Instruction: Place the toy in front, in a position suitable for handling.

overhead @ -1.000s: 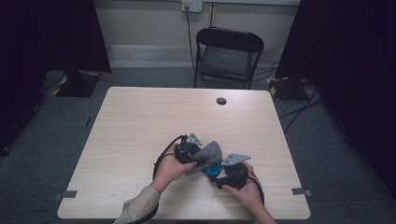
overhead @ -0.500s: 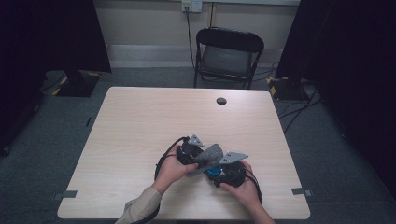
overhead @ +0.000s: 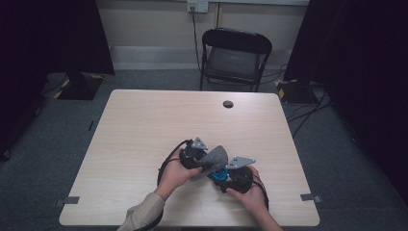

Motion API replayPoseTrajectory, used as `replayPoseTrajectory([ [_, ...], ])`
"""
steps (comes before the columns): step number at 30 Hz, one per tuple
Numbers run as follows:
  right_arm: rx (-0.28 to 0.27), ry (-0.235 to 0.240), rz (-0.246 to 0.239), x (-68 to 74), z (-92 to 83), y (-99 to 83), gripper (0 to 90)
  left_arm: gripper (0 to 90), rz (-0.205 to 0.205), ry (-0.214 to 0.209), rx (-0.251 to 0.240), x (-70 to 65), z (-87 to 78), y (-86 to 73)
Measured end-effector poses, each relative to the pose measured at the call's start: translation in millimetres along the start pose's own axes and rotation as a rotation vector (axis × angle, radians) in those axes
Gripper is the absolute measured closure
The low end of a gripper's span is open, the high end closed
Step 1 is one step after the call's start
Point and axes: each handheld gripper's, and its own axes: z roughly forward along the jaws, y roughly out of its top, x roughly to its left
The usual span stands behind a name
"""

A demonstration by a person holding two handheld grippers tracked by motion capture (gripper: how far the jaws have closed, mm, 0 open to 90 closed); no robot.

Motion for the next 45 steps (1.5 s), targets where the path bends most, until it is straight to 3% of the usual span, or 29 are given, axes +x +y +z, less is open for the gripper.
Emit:
replayPoseTrajectory([
  [4,0.000,-0.001,0.001,0.1,0.0,0.0,23.9,71.7,-0.001,0.016,0.001,4.3,-3.2,-0.1],
  [16,0.002,-0.001,0.004,0.4,-0.3,-0.2,23.9,71.8,-0.052,0.091,0.023,29.8,-13.3,-0.8],
  [32,0.001,-0.003,0.006,0.7,-0.5,-0.4,23.9,72.0,-0.106,0.156,0.025,54.0,-25.2,-8.6],
  [38,0.002,-0.004,0.005,0.8,-0.6,-0.5,23.9,72.0,-0.103,0.152,0.003,53.0,-31.0,-4.3],
  [41,0.001,-0.004,0.005,0.8,-0.6,-0.5,23.9,72.1,-0.084,0.118,-0.012,43.9,-32.0,0.1],
  [42,0.001,-0.004,0.005,0.8,-0.6,-0.5,23.9,72.1,-0.065,0.084,-0.017,33.2,-29.1,3.5],
  [43,0.001,-0.004,0.005,0.8,-0.6,-0.5,23.9,72.1,-0.065,0.084,-0.017,33.2,-29.1,3.5],
  [44,0.001,-0.004,0.005,0.8,-0.6,-0.5,23.9,72.1,-0.052,0.056,-0.023,23.0,-23.9,5.3],
  [45,0.001,-0.004,0.005,0.8,-0.6,-0.5,23.9,72.1,-0.052,0.056,-0.023,23.0,-23.9,5.3],
])
